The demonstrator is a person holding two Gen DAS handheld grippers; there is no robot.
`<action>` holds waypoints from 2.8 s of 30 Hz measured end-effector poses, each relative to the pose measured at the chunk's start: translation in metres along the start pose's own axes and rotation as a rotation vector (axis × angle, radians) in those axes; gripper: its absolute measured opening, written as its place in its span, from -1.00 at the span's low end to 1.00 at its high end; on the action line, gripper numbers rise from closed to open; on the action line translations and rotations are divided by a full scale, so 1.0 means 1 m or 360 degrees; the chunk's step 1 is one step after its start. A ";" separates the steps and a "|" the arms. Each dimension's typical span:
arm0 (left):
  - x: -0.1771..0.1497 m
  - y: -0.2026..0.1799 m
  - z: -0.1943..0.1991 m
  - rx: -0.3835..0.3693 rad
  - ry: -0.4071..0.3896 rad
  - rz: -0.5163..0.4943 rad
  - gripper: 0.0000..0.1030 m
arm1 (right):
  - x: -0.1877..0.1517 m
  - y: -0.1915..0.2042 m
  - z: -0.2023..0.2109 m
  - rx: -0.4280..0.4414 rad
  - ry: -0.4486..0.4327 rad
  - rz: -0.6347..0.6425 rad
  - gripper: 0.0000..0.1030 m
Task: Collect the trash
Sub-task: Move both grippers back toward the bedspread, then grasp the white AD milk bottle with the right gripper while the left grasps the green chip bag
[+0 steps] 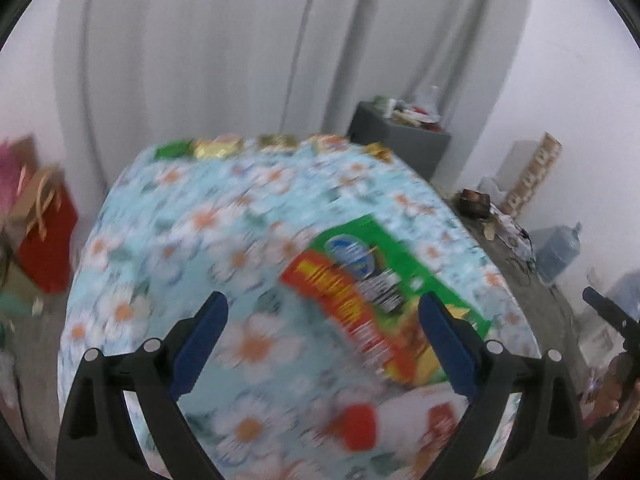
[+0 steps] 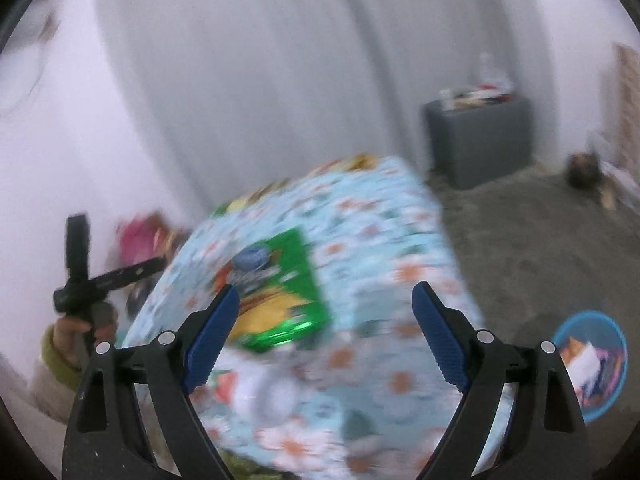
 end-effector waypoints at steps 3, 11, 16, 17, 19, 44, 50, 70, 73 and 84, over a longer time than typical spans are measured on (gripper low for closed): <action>-0.009 0.020 -0.001 0.0024 0.0019 0.0077 0.82 | 0.006 0.055 -0.025 0.0115 0.0115 0.0267 0.63; -0.020 0.050 -0.005 0.0031 0.0037 0.0145 0.82 | -0.018 0.166 -0.088 0.0185 0.0452 0.1110 0.63; -0.023 0.059 -0.010 0.0028 0.0054 0.0183 0.82 | -0.042 0.179 -0.120 0.0218 0.0689 0.1333 0.59; -0.023 0.061 -0.011 0.0028 0.0057 0.0191 0.82 | -0.048 0.179 -0.125 0.0231 0.0743 0.1349 0.48; -0.025 0.063 -0.014 0.0027 0.0066 0.0205 0.82 | -0.059 0.181 -0.130 0.0262 0.0813 0.1371 0.34; -0.049 -0.007 -0.050 -0.0539 0.0405 0.0388 0.81 | -0.040 0.036 -0.046 -0.0255 0.0220 -0.0037 0.18; -0.067 -0.026 -0.087 -0.0482 0.0606 0.0491 0.68 | -0.049 0.000 -0.045 -0.0264 0.0255 -0.0456 0.18; -0.050 -0.056 -0.122 -0.0474 0.0491 0.0617 -0.27 | -0.061 -0.020 -0.032 -0.0194 0.0135 -0.0684 0.17; -0.047 -0.066 -0.109 -0.0542 0.0442 0.0464 -0.64 | -0.062 -0.022 -0.030 -0.0174 0.0119 -0.0693 0.17; -0.038 -0.082 -0.035 -0.0473 0.0262 -0.0100 -0.93 | -0.061 -0.025 -0.023 -0.0096 0.0056 -0.0690 0.15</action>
Point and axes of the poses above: each gripper's, at about its wrist camera, not at the fingertips, and z roughly against the way its jaws point, y to its left, x to its top, the point moved 8 cm from there along -z, roughly the way its jaws point, and after that the axes turned 15 degrees about z, right-handed, at the moved point
